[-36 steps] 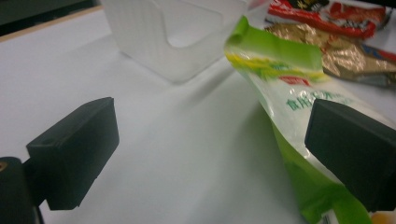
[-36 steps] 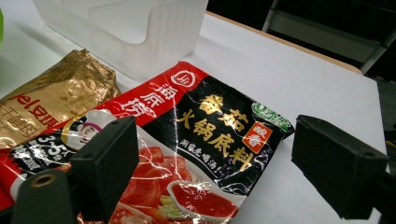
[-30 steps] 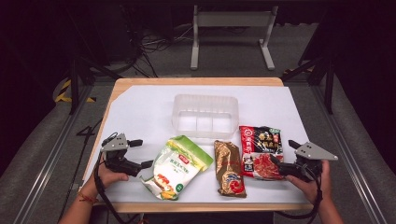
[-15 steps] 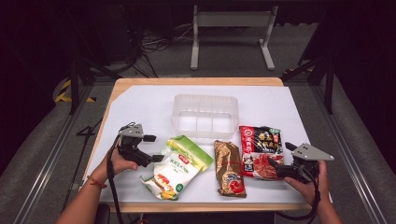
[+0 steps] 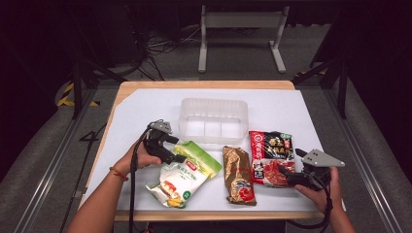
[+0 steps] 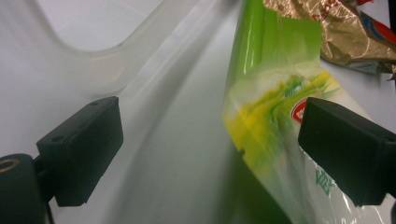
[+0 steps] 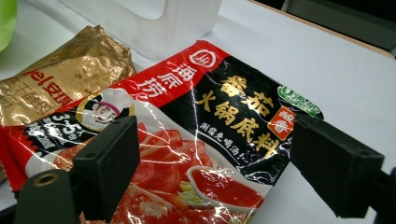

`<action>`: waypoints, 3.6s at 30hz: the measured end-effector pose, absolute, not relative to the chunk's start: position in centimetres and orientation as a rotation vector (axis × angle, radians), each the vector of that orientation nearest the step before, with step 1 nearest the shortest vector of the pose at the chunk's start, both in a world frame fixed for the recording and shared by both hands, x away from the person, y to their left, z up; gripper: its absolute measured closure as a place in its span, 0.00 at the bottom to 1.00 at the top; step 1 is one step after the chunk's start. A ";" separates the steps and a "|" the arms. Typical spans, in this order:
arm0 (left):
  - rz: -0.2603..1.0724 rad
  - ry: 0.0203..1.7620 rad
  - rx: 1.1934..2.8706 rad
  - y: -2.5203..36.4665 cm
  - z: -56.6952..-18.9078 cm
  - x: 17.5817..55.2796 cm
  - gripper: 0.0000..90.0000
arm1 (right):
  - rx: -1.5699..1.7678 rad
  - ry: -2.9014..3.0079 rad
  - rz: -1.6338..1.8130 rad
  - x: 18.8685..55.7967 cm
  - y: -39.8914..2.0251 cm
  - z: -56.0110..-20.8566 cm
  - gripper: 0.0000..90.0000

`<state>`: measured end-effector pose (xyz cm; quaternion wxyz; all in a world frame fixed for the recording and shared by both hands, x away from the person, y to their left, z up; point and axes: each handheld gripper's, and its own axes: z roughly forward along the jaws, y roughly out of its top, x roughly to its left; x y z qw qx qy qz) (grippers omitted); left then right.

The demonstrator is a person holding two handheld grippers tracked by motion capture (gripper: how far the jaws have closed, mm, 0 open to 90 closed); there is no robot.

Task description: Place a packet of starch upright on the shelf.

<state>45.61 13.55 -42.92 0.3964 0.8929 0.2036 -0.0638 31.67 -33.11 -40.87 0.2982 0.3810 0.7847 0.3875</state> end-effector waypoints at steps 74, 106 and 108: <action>0.290 0.387 1.845 14.6 -31.5 37.4 1.00 | 1.094 2.033 1.078 31.9 -34.3 -40.8 0.19; 0.408 0.694 1.636 12.3 -32.5 46.0 1.00 | 1.085 2.022 1.086 31.9 -34.5 -40.8 0.19; 0.401 0.698 1.632 12.1 -32.6 46.2 1.00 | 1.087 2.021 1.088 31.9 -34.6 -40.8 0.19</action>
